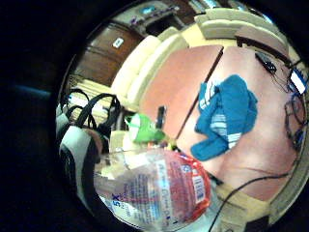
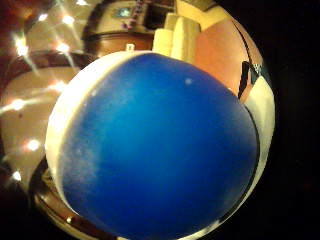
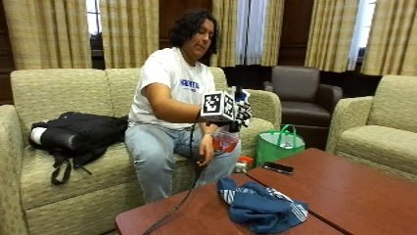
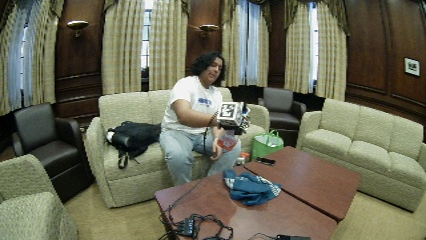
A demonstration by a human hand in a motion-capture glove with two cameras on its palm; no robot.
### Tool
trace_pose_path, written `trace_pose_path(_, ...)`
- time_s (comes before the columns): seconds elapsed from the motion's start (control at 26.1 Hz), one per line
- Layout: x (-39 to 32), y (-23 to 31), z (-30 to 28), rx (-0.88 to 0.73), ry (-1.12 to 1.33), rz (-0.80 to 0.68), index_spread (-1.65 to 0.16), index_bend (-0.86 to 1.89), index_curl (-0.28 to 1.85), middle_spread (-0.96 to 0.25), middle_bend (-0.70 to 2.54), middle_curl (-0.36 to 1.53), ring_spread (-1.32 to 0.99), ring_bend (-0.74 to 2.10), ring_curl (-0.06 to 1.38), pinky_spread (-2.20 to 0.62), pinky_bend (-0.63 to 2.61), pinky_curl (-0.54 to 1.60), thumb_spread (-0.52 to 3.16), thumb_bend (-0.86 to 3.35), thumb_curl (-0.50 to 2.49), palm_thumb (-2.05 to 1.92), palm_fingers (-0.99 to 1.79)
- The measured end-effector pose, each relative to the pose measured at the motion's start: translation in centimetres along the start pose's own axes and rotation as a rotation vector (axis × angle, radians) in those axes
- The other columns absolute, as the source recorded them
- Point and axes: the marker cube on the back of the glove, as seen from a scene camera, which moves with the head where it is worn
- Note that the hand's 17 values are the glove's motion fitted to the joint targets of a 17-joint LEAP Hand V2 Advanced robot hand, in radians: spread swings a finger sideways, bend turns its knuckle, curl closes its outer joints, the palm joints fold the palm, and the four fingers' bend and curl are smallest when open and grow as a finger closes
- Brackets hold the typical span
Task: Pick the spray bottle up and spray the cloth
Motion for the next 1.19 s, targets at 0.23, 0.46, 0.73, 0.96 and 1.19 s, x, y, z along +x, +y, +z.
trace_pose_path(0.23,2.4,1.8,4.7,0.128,-0.125,-0.055,-0.27,0.27,0.54,-0.19,0.58,0.5,-0.19,0.68,0.45,-0.28,0.42,0.39,0.34,-0.03,0.78,0.88,1.38)
trace_pose_path(0.46,3.7,1.5,10.7,0.161,-0.149,-0.094,-0.27,0.27,0.55,-0.19,0.58,0.5,-0.18,0.68,0.45,-0.28,0.42,0.39,0.34,-0.03,0.78,0.88,1.38)
trace_pose_path(0.73,6.1,0.5,16.0,0.246,-0.125,-0.101,-0.27,0.26,0.55,-0.19,0.58,0.5,-0.18,0.68,0.45,-0.28,0.42,0.39,0.34,-0.04,0.79,0.88,1.38)
trace_pose_path(0.96,9.0,-0.1,19.1,0.287,-0.089,-0.081,-0.27,0.27,0.55,-0.19,0.58,0.5,-0.18,0.68,0.45,-0.29,0.41,0.39,0.35,-0.04,0.79,0.88,1.39)
trace_pose_path(1.19,10.4,-0.1,20.1,0.346,-0.126,-0.064,-0.27,0.28,0.56,-0.19,0.58,0.5,-0.19,0.67,0.45,-0.29,0.41,0.39,0.35,-0.03,0.79,0.88,1.4)
